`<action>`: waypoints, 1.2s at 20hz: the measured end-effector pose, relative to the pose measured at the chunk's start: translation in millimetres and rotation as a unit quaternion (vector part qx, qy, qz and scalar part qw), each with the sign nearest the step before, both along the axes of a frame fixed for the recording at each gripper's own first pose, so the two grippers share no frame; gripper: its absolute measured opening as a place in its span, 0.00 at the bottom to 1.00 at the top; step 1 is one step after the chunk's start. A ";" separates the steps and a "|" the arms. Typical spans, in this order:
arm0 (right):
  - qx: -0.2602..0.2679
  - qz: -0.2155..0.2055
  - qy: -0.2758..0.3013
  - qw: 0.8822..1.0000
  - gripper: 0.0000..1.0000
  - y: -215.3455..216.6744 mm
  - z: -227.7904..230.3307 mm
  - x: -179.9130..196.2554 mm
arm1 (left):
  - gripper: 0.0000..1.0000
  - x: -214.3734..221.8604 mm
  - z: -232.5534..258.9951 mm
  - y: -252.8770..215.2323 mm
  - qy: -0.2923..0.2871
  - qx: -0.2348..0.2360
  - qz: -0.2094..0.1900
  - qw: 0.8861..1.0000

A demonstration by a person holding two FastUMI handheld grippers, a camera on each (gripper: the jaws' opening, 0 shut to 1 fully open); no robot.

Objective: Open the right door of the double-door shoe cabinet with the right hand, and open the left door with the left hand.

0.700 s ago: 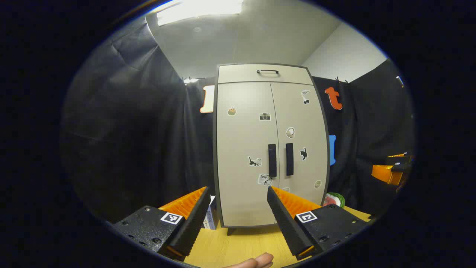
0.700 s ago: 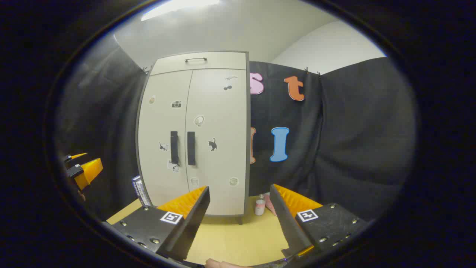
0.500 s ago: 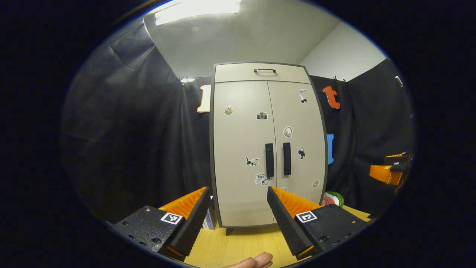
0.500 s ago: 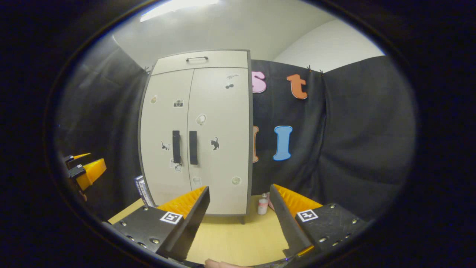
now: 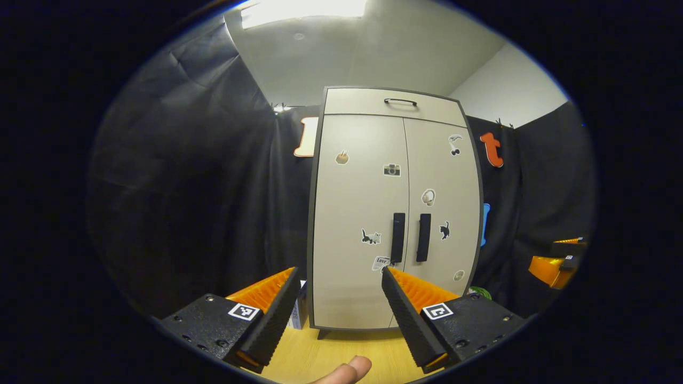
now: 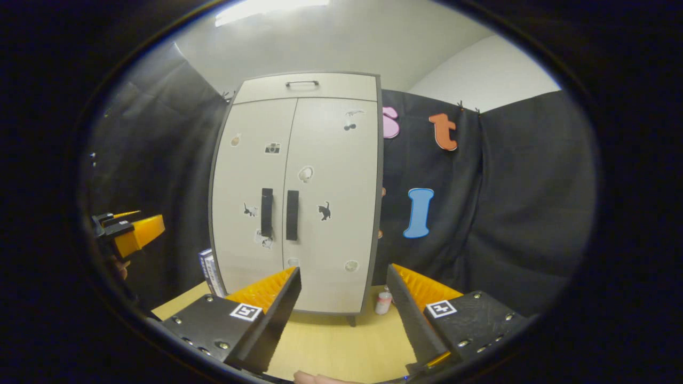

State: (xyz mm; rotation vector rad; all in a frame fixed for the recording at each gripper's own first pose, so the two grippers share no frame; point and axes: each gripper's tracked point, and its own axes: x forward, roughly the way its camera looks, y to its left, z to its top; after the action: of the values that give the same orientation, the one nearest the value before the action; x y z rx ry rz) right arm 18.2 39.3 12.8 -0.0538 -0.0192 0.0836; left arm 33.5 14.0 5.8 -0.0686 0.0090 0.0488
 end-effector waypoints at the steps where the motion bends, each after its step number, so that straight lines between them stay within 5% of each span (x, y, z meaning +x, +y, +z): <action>1: -0.001 0.001 0.000 1.000 0.96 4.6 -0.8 4.4 | 0.95 4.0 -2.8 2.0 0.002 0.004 -0.001 1.000; 17: 0.012 -0.006 0.024 1.000 0.94 53.6 -2.3 140.6 | 0.95 31.4 -37.5 -7.5 0.015 0.014 -0.058 0.998; 24: 0.021 0.071 0.012 0.997 0.96 119.4 13.4 210.1 | 0.96 29.8 -56.6 -0.3 0.024 0.010 -0.055 0.998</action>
State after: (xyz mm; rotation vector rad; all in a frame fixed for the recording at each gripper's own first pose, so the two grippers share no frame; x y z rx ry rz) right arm 228.3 158.7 26.2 -0.0102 0.0001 0.2249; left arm 63.3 13.7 -50.8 -0.0463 0.0607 -0.0589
